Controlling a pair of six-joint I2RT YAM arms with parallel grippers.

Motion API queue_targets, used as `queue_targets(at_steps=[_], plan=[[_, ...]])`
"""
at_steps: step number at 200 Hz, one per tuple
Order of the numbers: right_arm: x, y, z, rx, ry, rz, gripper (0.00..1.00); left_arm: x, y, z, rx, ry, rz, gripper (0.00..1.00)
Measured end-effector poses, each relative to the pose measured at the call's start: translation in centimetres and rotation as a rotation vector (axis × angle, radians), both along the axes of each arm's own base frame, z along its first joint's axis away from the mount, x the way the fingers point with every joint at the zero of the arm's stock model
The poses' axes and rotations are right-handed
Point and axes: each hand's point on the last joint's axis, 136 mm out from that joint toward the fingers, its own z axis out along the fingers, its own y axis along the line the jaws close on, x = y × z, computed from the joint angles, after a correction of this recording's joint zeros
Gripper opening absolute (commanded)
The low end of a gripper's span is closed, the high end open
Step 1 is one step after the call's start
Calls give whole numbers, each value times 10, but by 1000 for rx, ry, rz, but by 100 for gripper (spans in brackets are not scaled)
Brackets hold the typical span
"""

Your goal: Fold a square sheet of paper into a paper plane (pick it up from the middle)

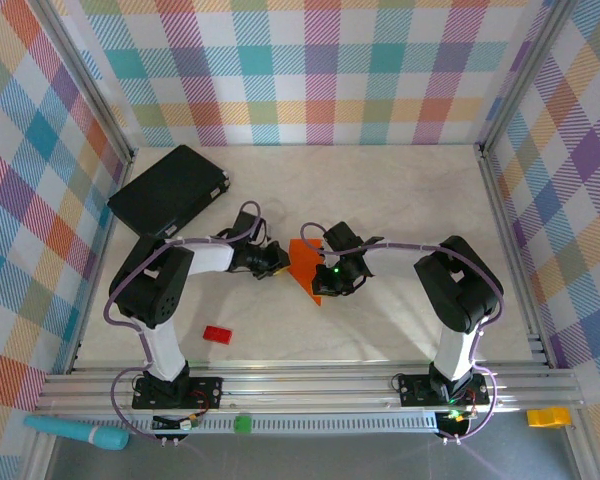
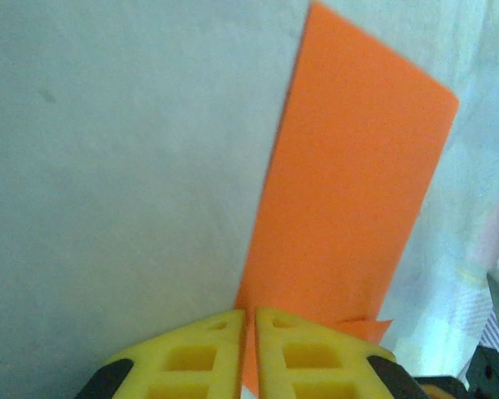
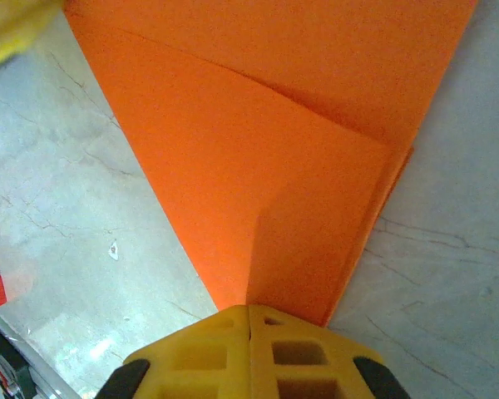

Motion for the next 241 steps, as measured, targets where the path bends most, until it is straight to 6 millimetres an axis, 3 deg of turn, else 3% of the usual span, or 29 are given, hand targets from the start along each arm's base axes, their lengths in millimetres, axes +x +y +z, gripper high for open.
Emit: queue_targets(at_steps=[41,63,83,103,115,132,144,175,208,241], plan=[[1,1,1,4,-4,3,0,6,6,2,36,-6,-1,13],[2,2,4,12,-13,4,6,9,10,4,51,-12,16,14],[2,2,9,18,-20,3,16,13,14,22,33,-44,49,18],[8,7,31,62,-69,-10,30,13,15,49,-14,-94,81,22],[14,11,51,107,-115,-23,33,10,13,59,-44,-116,97,26],[22,18,77,170,-174,-45,33,1,13,60,-73,-108,115,30],[26,21,84,194,-189,-59,33,-8,13,52,-84,-78,131,33],[28,21,67,171,-141,-98,33,-30,8,33,-125,12,153,36],[30,15,36,97,-87,-144,33,-32,-4,24,-171,49,152,37],[33,8,24,63,-72,-166,33,-34,-7,16,-181,83,152,37]])
